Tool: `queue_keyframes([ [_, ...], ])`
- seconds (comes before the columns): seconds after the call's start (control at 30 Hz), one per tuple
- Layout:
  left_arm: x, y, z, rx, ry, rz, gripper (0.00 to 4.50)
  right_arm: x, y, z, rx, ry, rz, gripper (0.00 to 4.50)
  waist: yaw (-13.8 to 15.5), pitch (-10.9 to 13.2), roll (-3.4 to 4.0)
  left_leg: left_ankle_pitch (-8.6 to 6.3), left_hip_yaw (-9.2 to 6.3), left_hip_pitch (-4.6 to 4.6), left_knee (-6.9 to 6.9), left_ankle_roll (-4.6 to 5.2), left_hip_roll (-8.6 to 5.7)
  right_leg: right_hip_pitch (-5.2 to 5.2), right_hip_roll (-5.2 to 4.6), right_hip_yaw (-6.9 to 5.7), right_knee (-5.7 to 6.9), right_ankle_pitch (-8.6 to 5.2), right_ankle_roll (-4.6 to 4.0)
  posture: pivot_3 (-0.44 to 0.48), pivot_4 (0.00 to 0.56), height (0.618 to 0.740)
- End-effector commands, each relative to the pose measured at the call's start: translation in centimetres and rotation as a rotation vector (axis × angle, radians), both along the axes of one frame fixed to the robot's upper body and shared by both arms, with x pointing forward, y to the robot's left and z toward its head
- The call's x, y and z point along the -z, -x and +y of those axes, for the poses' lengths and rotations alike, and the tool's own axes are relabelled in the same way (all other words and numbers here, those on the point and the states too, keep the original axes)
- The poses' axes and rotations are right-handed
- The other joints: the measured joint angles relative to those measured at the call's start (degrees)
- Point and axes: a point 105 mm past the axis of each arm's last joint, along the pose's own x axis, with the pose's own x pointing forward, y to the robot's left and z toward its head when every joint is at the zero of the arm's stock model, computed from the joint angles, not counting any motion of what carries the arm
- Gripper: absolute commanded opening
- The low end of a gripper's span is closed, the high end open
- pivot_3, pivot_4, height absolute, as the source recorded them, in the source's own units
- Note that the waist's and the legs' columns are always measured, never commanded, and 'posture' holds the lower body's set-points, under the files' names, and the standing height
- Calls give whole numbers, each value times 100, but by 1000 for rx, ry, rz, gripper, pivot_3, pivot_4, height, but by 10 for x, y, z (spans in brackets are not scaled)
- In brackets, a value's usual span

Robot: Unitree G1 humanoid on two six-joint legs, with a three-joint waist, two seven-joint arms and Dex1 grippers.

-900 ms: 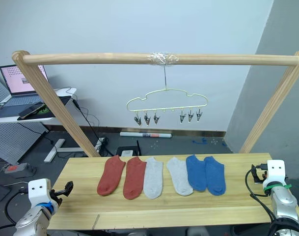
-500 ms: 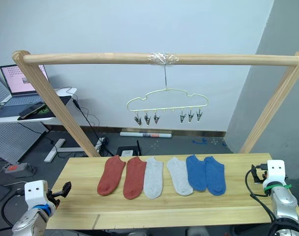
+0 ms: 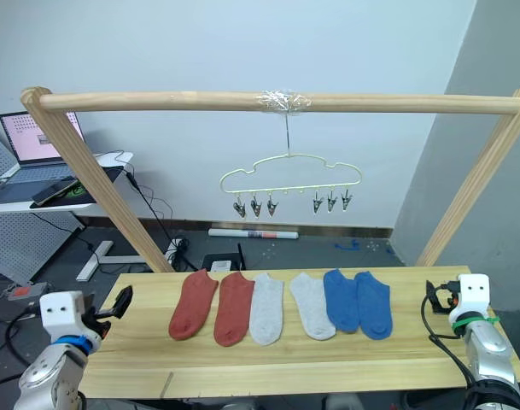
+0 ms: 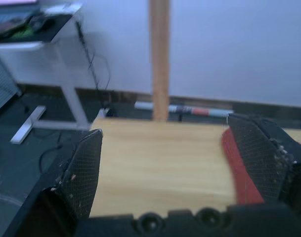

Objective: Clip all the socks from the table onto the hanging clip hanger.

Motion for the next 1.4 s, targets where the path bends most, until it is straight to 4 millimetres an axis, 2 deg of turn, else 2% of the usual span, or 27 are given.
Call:
queue_keyframes([
  [0.03, -40, -24, -41, 144, -4, -122, 4480, -41, -25, 40, -155, -35, -117, 4500, 14, 7, 9, 0, 1, -1, 0, 0, 0, 0, 0, 1, 0, 0, 0, -21, 0, 740],
  [0.1, -48, -29, -52, 176, 11, -141, 4480, -52, -28, 57, -212, -38, -131, 4500, 35, 6, 10, 0, 0, 0, 1, 0, 0, -1, 1, -1, 2, 0, 0, -25, 0, 740],
  [0.2, -71, -43, -84, 276, 15, -213, 3942, -72, -34, 94, -358, -35, -166, 4500, 56, 7, 11, -4, 2, -5, 0, -7, 15, -7, 17, -1, 1, -1, -2, -36, 0, 740],
  [0.3, -81, -52, -110, 363, 2, -227, 3054, -89, -35, 120, -466, -28, -194, 4500, 93, 9, 11, -8, 2, -22, 2, -14, 27, -22, 35, 0, -2, -1, -2, -46, 14, 740],
  [0.37, -86, -61, -127, 408, 11, -241, 3054, -107, -36, 146, -558, -45, -236, 4500, 93, 13, 13, -8, 3, -45, 3, -15, 35, -49, 47, 2, 1, 8, 10, -56, 29, 740],
  [0.5, -89, -75, -148, 455, 36, -256, 3054, -132, -32, 188, -701, -102, -284, 4500, 74, 59, 14, -8, 3, -78, 8, -16, 54, -87, 72, 4, 4, 28, 22, -72, 52, 740],
  [0.63, -94, -91, -164, 451, 69, -287, 3054, -152, -29, 219, -792, -173, -316, 4500, 69, 152, 8, -10, 2, -79, 7, -19, 58, -89, 79, 4, 3, 28, 21, -77, 71, 740],
  [0.87, -98, -105, -170, 411, 101, -331, 3054, -170, -17, 251, -907, -194, -329, 4500, 60, 267, -4, -11, 2, -89, 9, -21, 58, -97, 79, 4, 0, 28, 22, -90, 94, 740],
  [1.13, -97, -111, -181, 417, 130, -350, 3054, -182, -12, 263, -942, -206, -345, 4500, 19, 356, -4, -11, 2, -90, 10, -21, 58, -98, 78, 3, 1, 28, 23, -101, 106, 740],
  [1.23, -97, -114, -182, 412, 135, -355, 2521, -185, -11, 265, -947, -208, -347, 4500, 11, 391, -13, -11, 0, -90, 10, -21, 59, -98, 79, 2, 2, 28, 23, -105, 112, 740],
  [1.3, -97, -114, -183, 416, 135, -352, 1968, -185, -11, 267, -949, -209, -348, 4500, -6, 396, -14, -11, 1, -90, 10, -21, 58, -98, 79, 2, 2, 28, 23, -107, 111, 740],
  [1.4, -97, -115, -183, 415, 128, -353, 1968, -187, -11, 268, -951, -211, -352, 4500, -33, 407, -22, -11, 2, -91, 10, -21, 58, -98, 78, 4, 0, 28, 24, -108, 110, 740],
])
